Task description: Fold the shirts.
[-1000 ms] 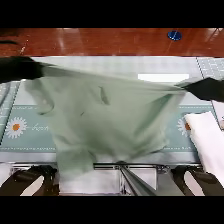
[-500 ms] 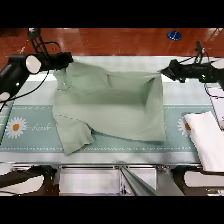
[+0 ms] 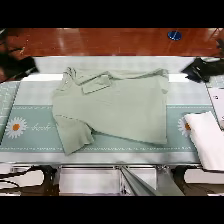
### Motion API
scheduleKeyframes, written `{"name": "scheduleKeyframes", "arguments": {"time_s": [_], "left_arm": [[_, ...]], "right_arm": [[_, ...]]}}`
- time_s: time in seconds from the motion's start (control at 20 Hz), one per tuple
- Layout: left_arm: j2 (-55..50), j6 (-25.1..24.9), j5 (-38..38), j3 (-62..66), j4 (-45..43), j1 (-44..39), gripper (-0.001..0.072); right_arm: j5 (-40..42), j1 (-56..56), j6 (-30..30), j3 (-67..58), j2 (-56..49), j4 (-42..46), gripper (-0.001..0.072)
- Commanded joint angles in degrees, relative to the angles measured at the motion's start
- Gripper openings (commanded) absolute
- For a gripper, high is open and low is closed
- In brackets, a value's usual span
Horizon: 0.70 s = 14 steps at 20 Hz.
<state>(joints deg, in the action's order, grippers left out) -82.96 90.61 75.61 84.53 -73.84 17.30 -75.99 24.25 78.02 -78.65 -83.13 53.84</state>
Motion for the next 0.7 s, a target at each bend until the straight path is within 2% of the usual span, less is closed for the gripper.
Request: {"name": "scheduleKeyframes", "arguments": {"time_s": [0.0, 0.1, 0.3, 0.45, 0.65], "left_arm": [[3.8, -8.2, 12.5, -10.5, 17.9, 15.0, 0.0496], [7.1, -8.8, 9.4, -20.7, 19.2, 20.0, 0.0496], [6.1, -12.5, 4.4, -31.9, 19.3, 20.9, 0.0496], [2.8, -13.7, 1.5, -33.1, 19.2, 17.9, 0.0496], [-2.0, -13.7, -0.2, -32.6, 20.0, 12.7, 0.0496]], "right_arm": [[0.6, 6.1, -0.9, 16.3, 15.0, 8.2, 0.0415], [5.7, 9.0, -3.8, 33.0, 26.5, 1.9, 0.0414], [5.9, 9.7, -5.2, 53.3, 42.9, -7.0, 0.0414], [2.9, 9.7, -4.0, 57.4, 48.2, -8.8, 0.0414], [1.6, 9.7, -1.7, 57.4, 48.8, -8.8, 0.0414]]}}
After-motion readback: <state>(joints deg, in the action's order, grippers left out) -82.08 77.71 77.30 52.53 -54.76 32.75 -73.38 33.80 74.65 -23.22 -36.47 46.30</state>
